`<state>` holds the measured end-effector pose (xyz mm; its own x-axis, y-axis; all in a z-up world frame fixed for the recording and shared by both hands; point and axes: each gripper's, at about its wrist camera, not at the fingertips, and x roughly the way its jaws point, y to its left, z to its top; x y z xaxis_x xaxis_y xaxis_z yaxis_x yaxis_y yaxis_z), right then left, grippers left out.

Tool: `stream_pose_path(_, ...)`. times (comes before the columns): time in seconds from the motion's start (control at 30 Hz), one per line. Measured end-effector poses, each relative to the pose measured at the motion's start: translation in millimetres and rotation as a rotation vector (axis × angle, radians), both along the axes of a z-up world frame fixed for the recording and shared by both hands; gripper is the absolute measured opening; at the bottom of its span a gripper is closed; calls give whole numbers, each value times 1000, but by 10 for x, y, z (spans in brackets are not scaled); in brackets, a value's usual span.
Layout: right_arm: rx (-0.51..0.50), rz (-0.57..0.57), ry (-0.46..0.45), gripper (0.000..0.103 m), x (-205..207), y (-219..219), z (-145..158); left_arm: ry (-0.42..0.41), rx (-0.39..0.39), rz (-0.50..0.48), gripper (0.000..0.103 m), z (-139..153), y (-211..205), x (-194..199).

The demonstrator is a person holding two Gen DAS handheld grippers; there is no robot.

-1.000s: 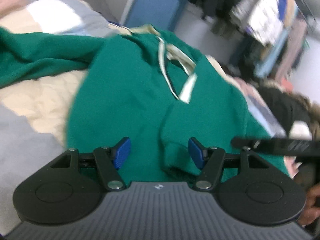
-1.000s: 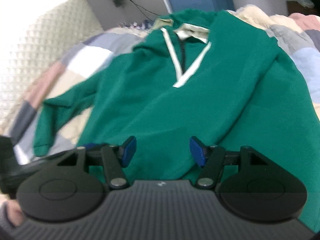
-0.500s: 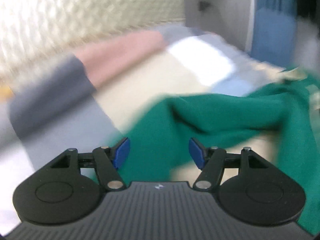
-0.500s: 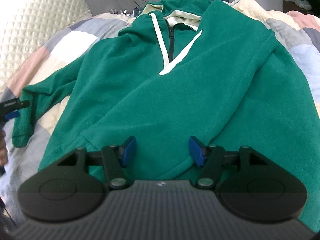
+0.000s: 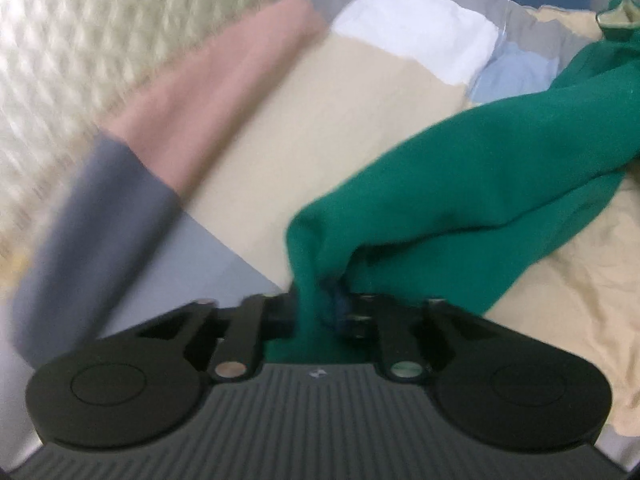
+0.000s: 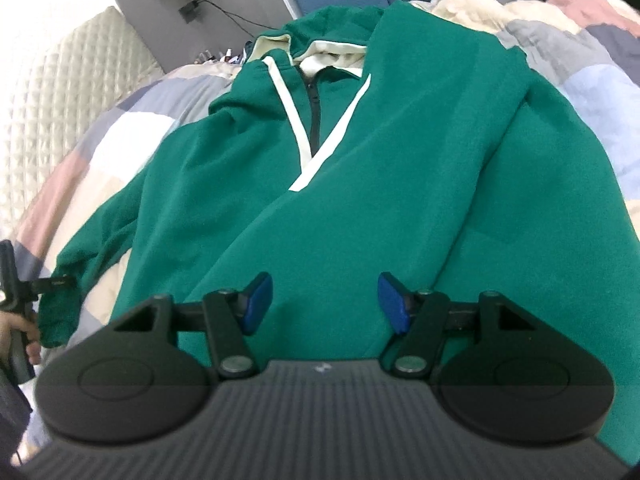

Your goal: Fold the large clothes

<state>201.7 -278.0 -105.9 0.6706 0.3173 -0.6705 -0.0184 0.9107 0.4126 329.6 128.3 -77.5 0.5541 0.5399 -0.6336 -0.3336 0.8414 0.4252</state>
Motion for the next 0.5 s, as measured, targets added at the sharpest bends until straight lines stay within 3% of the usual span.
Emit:
stream_pose_path(0.1, 8, -3, -26, 61, -61, -35, 79, -43, 131, -6, 8, 257, -192, 2)
stream_pose_path(0.17, 2, -16, -41, 61, -132, -81, 128, -91, 264, -44, 8, 477, -435, -18)
stream_pose_path(0.27, 22, -35, -43, 62, -229, -157, 169, -202, 443, -159, 8, 916, -977, -164)
stream_pose_path(0.37, 57, -55, -47, 62, -324, -241, 218, -298, 455, -342, 8, 1290, -1575, -413)
stream_pose_path(0.5, 67, -83, -71, 62, -419, -323, 312, -354, 409, -575, 8, 1400, -2359, -819)
